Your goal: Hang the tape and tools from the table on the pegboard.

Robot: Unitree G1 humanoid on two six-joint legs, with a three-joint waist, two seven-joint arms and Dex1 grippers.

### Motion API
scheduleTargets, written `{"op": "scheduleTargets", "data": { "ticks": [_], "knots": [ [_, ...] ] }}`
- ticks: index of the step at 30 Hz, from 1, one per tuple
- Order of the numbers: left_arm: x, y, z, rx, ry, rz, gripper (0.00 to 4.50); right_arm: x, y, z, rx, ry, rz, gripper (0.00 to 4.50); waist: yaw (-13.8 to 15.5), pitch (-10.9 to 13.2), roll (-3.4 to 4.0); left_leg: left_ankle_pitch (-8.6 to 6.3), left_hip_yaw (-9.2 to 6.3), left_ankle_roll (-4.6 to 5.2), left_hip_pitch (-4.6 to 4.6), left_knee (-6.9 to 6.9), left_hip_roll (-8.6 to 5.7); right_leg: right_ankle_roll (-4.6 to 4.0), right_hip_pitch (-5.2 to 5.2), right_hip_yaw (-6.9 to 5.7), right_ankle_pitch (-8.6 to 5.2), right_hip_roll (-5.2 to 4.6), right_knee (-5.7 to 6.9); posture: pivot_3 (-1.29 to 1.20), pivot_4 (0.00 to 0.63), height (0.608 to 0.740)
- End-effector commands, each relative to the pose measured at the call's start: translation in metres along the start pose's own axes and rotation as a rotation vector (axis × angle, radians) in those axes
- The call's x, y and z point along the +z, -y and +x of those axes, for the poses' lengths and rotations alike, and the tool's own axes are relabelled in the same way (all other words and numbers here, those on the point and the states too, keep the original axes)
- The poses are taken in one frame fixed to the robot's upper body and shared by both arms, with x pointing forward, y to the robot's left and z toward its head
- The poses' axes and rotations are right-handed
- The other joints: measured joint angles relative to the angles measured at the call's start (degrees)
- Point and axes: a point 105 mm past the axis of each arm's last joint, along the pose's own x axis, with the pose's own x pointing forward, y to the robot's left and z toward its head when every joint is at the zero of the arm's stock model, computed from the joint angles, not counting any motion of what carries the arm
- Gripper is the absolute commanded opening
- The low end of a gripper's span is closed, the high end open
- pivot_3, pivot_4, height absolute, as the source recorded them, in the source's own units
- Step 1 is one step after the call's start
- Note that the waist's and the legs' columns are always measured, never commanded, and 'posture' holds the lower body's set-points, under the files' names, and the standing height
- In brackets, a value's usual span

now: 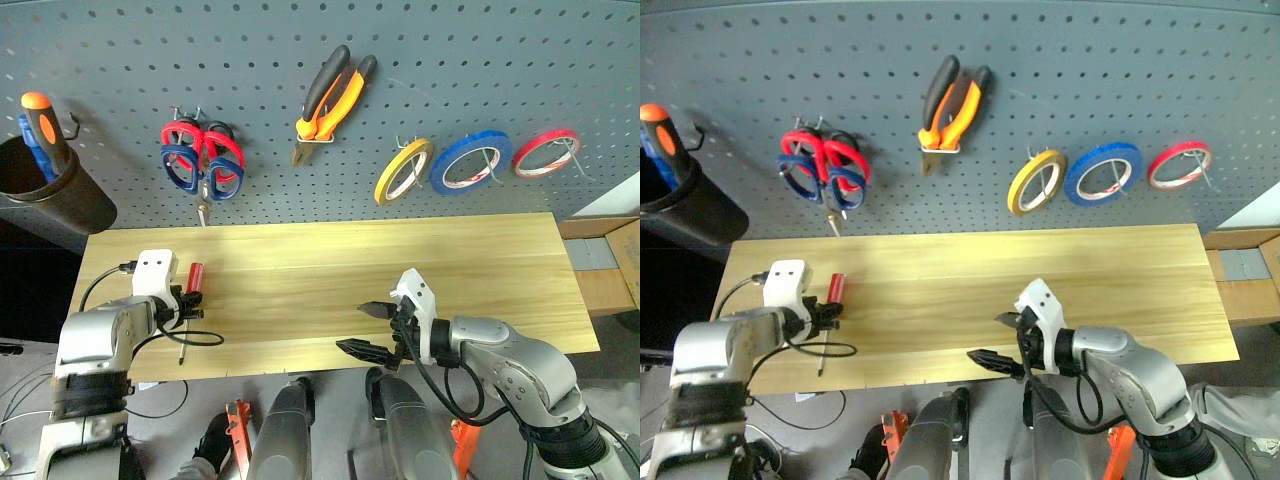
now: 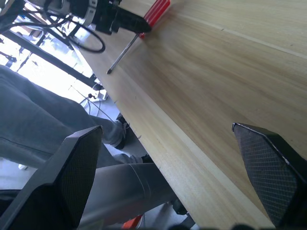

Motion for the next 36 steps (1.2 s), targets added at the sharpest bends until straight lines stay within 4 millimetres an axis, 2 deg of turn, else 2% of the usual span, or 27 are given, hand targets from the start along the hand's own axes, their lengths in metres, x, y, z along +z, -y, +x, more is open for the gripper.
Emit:
{"op": "scheduleTargets", "data": {
  "ticks": [1, 4, 6, 7, 9, 11, 16, 18, 20, 22, 25, 27, 32, 36],
  "knots": [
    [0.018, 0.016, -0.032, -0.047, 0.156, 0.120, 0.76, 0.015, -0.021, -0.001, 0.172, 0.058, -0.035, 4.50, 0.07, -0.10, -0.10, 0.02, -0.05, -0.03, -0.04, -0.01, 0.00, 0.00, -0.01, -0.04, 0.00, 0.00, -0.03, 0.05, 0.361, 0.740],
    [0.034, 0.035, -0.056, -0.109, 0.382, 0.216, 0.76, 0.024, -0.023, 0.001, 0.232, 0.096, -0.065, 4.50, 0.40, -0.39, -0.19, 0.03, -0.08, -0.08, -0.18, 0.00, 0.01, -0.01, -0.06, -0.08, 0.01, -0.01, -0.17, 0.06, 0.325, 0.740],
    [0.045, 0.056, -0.089, -0.184, 0.634, 0.223, 0.76, 0.030, -0.023, 0.004, 0.265, 0.125, -0.094, 4.50, 0.58, -0.78, -0.25, 0.04, -0.15, -0.10, -0.27, 0.02, 0.01, -0.02, -0.07, -0.19, 0.01, -0.04, -0.26, 0.09, 0.286, 0.740],
    [0.045, 0.059, -0.096, -0.193, 0.689, 0.220, 0.76, 0.031, -0.021, 0.006, 0.273, 0.130, -0.102, 4.50, 0.64, -1.36, -0.30, 0.04, -0.16, -0.10, -0.31, 0.02, 0.01, -0.04, -0.08, -0.21, 0.02, -0.05, -0.34, 0.09, 0.277, 0.740],
    [0.040, 0.058, -0.107, -0.158, 0.737, 0.201, 0.76, 0.032, -0.018, 0.010, 0.279, 0.126, -0.130, 4.50, 1.03, -2.43, -0.32, 0.04, -0.28, -0.12, -0.52, 0.02, 0.01, -0.14, -0.09, -0.42, 0.09, -0.08, -0.64, 0.11, 0.257, 0.740],
    [0.045, 0.056, -0.109, -0.115, 0.784, 0.218, 0.76, 0.036, -0.009, 0.016, 0.272, 0.134, -0.145, 4.50, 1.71, -3.61, -0.23, 0.05, -0.51, -0.12, -0.70, 0.07, 0.01, -0.21, -0.09, -0.70, 0.13, -0.08, -0.78, 0.16, 0.235, 0.740],
    [0.088, 0.051, -0.134, -0.067, 1.018, 0.193, 0.76, 0.040, -0.005, 0.025, 0.330, 0.122, -0.205, 4.50, 3.52, -5.47, -0.42, 0.11, -0.90, -0.18, -0.67, 0.13, -0.07, -0.30, 0.18, -1.06, 0.20, -0.08, -0.77, 0.18, 0.195, 0.740],
    [0.107, 0.041, -0.150, -0.011, 1.120, 0.184, 0.76, 0.046, 0.000, 0.029, 0.328, 0.129, -0.234, 4.50, 3.75, -6.35, -0.61, 0.12, -0.95, -0.19, -0.68, 0.16, -0.08, -0.32, 0.23, -1.11, 0.23, -0.07, -0.78, 0.19, 0.179, 0.740],
    [0.130, 0.026, -0.171, 0.052, 1.238, 0.117, 0.76, 0.063, 0.002, 0.030, 0.336, 0.185, -0.259, 4.50, 4.01, -6.80, -0.80, 0.14, -0.98, -0.21, -0.64, 0.19, -0.09, -0.32, 0.28, -1.12, 0.26, -0.06, -0.77, 0.19, 0.176, 0.740],
    [0.141, 0.022, -0.183, 0.074, 1.292, 0.107, 0.76, 0.080, 0.000, 0.029, 0.344, 0.257, -0.273, 4.50, 4.18, -7.15, -1.02, 0.26, -1.10, -0.38, -0.64, 0.20, -0.06, -0.40, 0.28, -1.20, 0.33, 0.01, -0.74, 0.20, 0.178, 0.740],
    [0.152, 0.021, -0.193, 0.071, 1.333, 0.107, 0.76, 0.119, -0.012, 0.024, 0.356, 0.403, -0.318, 4.50, 4.17, -7.49, -0.97, 0.32, -1.09, -0.47, -0.57, 0.18, -0.04, -0.46, 0.31, -1.14, 0.37, 0.07, -0.72, 0.20, 0.180, 0.740],
    [0.156, 0.016, -0.196, 0.091, 1.343, 0.112, 0.76, 0.137, -0.019, 0.020, 0.362, 0.460, -0.337, 4.50, 4.23, -7.51, -0.99, 0.34, -1.13, -0.49, -0.57, 0.19, -0.03, -0.46, 0.30, -1.17, 0.37, 0.07, -0.69, 0.19, 0.182, 0.740],
    [0.169, -0.001, -0.193, 0.159, 1.365, 0.128, 0.76, 0.165, -0.024, 0.016, 0.323, 0.543, -0.384, 4.50, 4.50, -7.66, -1.02, 0.38, -1.19, -0.51, -0.55, 0.19, -0.04, -0.47, 0.30, -1.21, 0.37, 0.09, -0.62, 0.18, 0.176, 0.740],
    [0.188, -0.005, -0.183, 0.119, 1.396, 0.141, 0.76, 0.174, -0.023, 0.015, 0.288, 0.572, -0.406, 4.50, 4.75, -8.00, -1.08, 0.41, -1.17, -0.52, -0.56, 0.20, -0.04, -0.48, 0.28, -1.21, 0.38, 0.10, -0.58, 0.16, 0.159, 0.740]
  ]
}}
